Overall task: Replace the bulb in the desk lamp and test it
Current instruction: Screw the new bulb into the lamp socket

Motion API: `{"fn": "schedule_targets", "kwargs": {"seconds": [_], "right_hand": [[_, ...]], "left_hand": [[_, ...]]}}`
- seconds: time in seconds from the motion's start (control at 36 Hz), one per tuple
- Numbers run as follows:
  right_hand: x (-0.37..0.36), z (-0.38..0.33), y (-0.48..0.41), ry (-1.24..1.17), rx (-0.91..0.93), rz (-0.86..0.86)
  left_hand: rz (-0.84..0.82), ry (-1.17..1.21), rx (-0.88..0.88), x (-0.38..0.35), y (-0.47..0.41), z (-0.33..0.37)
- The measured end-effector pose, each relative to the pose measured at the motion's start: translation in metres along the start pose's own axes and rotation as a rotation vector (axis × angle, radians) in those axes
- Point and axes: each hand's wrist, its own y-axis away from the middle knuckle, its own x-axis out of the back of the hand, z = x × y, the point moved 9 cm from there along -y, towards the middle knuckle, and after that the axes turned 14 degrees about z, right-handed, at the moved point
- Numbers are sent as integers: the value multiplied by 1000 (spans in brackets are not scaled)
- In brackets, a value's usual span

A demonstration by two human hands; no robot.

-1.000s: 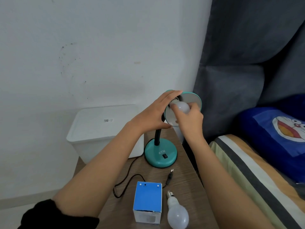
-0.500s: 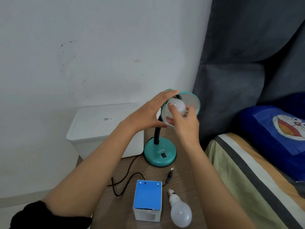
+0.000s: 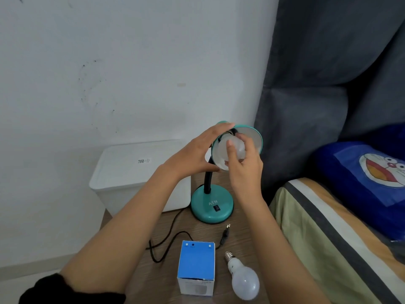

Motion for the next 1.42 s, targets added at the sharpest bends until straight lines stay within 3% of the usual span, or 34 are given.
{"fn": "schedule_targets", "kwargs": {"seconds": [0.22,0.36,0.42,0.56,0.81,0.86,0.97,1.03,1.28,1.42], "right_hand": [[-1,-4,1,111,99,-48],[7,18,-8,10,-170,20],[10,19,-10,-10,-191,38],[16,8,-17,178,-23,64],[6,-12,0,205,200,-20],[6,-10,0,204,171,-15],[9,13,-10,135,-109,12],[9,16,-13,126,-150,26],[4,-10,-5,208,125,-41],[9,21,-14,111,-196,34]], "left_hand": [[-1,5,23,-1,0,-2],[-1,8,38,1,2,-1],[-2,1,41,1,2,-1],[-3,6,47,0,2,-2],[-2,-2,44,-1,1,-5],[-3,0,41,-1,1,-5],[-1,14,36,-1,2,-2],[-1,8,42,0,2,-4],[-2,11,9,-2,0,-2],[-5,4,13,0,3,-1]]}}
